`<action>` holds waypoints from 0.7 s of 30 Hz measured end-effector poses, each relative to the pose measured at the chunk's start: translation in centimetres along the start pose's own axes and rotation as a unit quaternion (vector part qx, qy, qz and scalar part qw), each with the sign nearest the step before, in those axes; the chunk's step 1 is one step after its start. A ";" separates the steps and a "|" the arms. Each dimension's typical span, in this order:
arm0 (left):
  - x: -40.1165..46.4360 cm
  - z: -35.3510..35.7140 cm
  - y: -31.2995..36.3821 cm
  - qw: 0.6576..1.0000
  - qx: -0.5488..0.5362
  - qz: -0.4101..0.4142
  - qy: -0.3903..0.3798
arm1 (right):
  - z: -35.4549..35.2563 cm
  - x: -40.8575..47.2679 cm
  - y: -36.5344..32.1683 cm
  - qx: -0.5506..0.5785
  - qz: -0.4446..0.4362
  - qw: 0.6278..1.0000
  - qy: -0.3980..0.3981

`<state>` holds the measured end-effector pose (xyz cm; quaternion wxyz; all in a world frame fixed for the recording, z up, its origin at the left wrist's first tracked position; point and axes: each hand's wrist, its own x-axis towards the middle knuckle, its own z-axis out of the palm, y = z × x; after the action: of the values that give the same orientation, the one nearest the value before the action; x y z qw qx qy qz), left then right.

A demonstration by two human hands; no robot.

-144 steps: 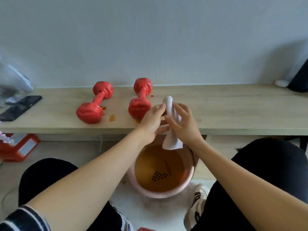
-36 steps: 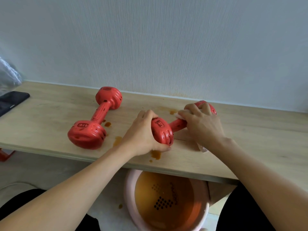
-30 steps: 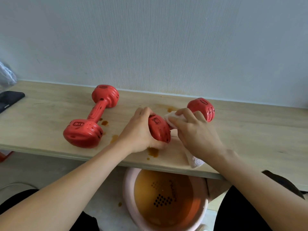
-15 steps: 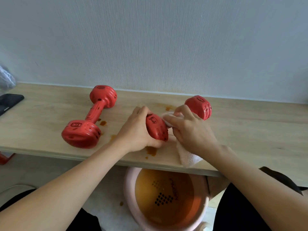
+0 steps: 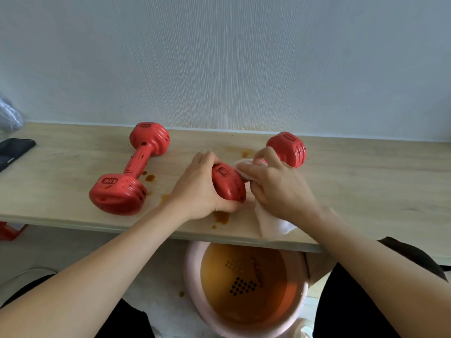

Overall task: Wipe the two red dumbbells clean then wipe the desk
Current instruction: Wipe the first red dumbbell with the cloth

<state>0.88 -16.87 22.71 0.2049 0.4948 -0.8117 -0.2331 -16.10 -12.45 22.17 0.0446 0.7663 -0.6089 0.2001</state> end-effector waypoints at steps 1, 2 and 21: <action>0.0 -0.1 0.0 1.000 0.003 0.000 -0.003 | 0.1 0.3 0.5 -0.011 0.019 1.000 0.004; 0.0 -0.1 0.0 1.000 0.007 0.000 -0.007 | 0.3 0.6 1.2 -0.027 0.050 0.998 0.008; -0.3 0.0 0.5 1.000 0.021 -0.017 0.013 | 0.0 1.1 2.0 -0.024 0.146 0.989 0.009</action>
<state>0.64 -16.35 22.97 0.2009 0.5157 -0.8052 -0.2128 -17.81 -13.94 22.20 0.0385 0.6663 -0.7183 0.1963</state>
